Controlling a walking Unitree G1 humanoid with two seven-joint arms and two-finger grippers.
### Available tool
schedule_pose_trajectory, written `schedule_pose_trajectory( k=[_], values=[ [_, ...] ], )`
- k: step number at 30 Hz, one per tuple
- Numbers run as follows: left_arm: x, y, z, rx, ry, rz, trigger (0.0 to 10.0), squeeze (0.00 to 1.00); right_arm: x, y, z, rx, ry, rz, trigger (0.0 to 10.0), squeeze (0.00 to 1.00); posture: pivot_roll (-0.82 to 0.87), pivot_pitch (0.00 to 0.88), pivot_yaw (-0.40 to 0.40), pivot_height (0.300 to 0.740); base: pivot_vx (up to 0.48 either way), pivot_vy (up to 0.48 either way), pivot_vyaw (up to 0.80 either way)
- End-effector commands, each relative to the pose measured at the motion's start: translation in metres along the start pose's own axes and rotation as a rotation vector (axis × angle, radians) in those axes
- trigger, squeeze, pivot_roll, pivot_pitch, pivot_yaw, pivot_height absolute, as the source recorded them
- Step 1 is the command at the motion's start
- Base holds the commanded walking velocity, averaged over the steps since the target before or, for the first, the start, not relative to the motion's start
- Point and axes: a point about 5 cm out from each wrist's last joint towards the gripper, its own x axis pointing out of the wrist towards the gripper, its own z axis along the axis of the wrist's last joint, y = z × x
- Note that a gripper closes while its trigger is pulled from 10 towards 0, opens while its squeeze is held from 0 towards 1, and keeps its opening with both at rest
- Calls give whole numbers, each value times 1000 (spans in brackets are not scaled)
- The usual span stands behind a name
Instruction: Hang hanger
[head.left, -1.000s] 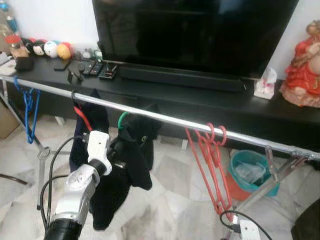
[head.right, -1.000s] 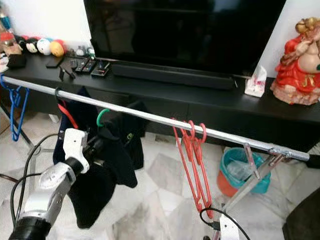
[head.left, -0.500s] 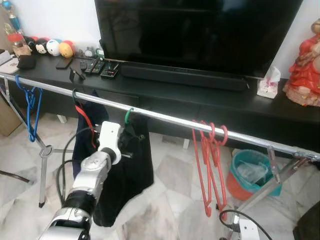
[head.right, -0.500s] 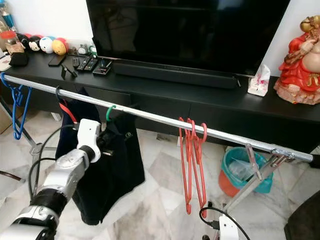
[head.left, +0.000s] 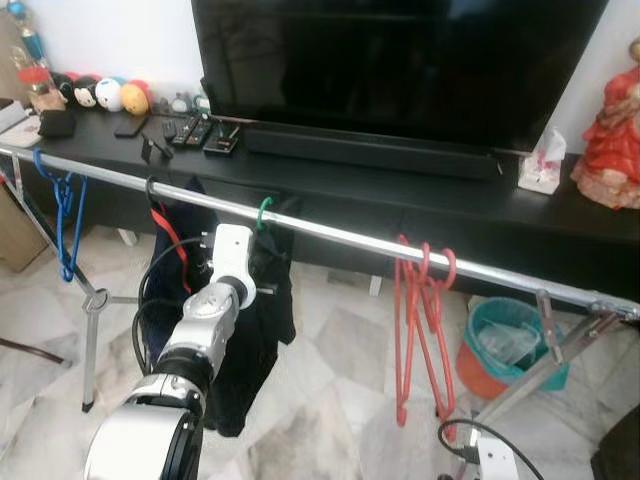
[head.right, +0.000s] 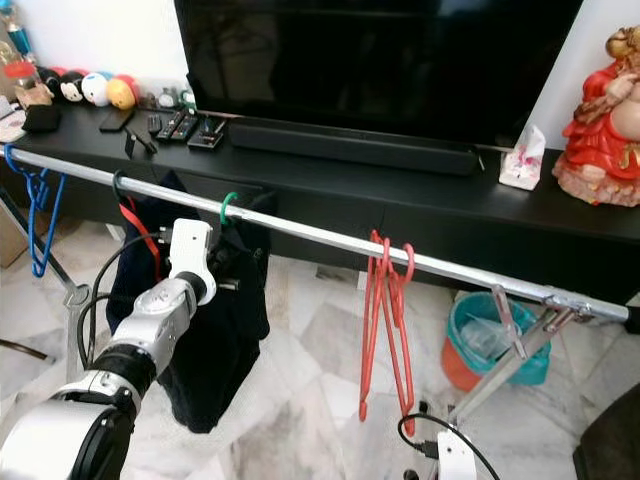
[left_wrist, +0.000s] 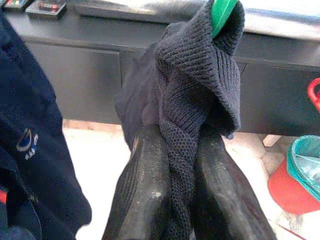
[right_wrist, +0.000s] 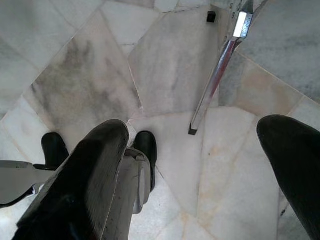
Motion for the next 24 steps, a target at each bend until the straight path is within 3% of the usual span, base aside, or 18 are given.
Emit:
schedule_pose_trajectory(
  k=[1,6,9,15,21,22,24],
  values=[
    [6,-4,19,18,-65,-10,10000,0,0,1,-1,4,0,4,10000,0,-81,0,4,740,0,0,0],
    [7,-5,15,34,-14,0,10000,0,0,1,-2,7,2,5,10000,0,-86,0,9,740,0,0,0],
    [8,-13,4,43,65,-9,10000,0,0,1,-2,8,3,6,10000,0,-85,0,9,740,0,0,0],
    [7,-21,-7,73,116,-28,10000,0,0,1,-1,9,2,8,10000,0,-88,0,12,740,0,0,0],
    [5,-19,-12,73,106,-37,10000,0,0,2,0,13,-1,9,10000,0,-88,0,14,740,0,0,0],
    [4,-17,-10,65,79,-39,10000,1000,0,2,1,12,-2,10,10000,0,-77,0,7,740,0,0,0],
    [3,-14,-8,61,47,-35,10000,1000,0,2,1,9,-2,11,10000,0,-75,0,6,740,0,0,0]
  ],
)
